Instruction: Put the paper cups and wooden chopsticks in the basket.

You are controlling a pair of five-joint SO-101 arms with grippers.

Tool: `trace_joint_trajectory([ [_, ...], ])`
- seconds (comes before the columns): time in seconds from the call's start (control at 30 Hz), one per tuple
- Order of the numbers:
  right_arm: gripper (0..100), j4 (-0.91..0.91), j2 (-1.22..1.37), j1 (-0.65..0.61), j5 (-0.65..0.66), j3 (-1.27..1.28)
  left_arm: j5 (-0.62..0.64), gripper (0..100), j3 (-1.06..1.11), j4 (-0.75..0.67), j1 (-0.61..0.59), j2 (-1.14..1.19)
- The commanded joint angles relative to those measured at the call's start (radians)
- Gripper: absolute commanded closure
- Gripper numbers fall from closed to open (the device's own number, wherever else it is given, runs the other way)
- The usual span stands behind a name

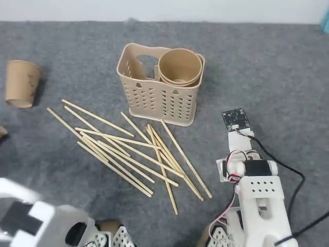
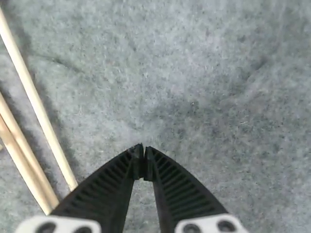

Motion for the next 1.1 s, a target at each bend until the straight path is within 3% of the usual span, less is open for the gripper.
trace_joint_trajectory([
  [0.0, 99.0, -0.016, 0.007, 0.013, 0.021, -0.002, 0.017, 95, -0.162, 0.018, -0.046, 0.072],
  [0.17, 99.0, -0.016, 0.007, 0.013, 0.021, 0.000, 0.017, 95, -0.344, 0.117, -0.064, 0.206],
  [0.53, 99.0, -0.030, 0.005, 0.012, 0.066, 0.018, 0.015, 95, -0.894, 0.660, 0.006, 0.394],
  [0.67, 99.0, -0.030, 0.007, 0.012, 0.069, 0.018, 0.020, 88, -1.093, 0.799, 0.040, 0.419],
  [0.8, 99.0, -0.030, 0.007, 0.012, 0.071, 0.018, 0.025, 81, -1.136, 0.801, 0.054, 0.404],
  [1.07, 99.0, -0.028, 0.007, -0.021, 0.071, 0.020, 0.017, 80, -0.992, 0.795, 0.072, 0.479],
])
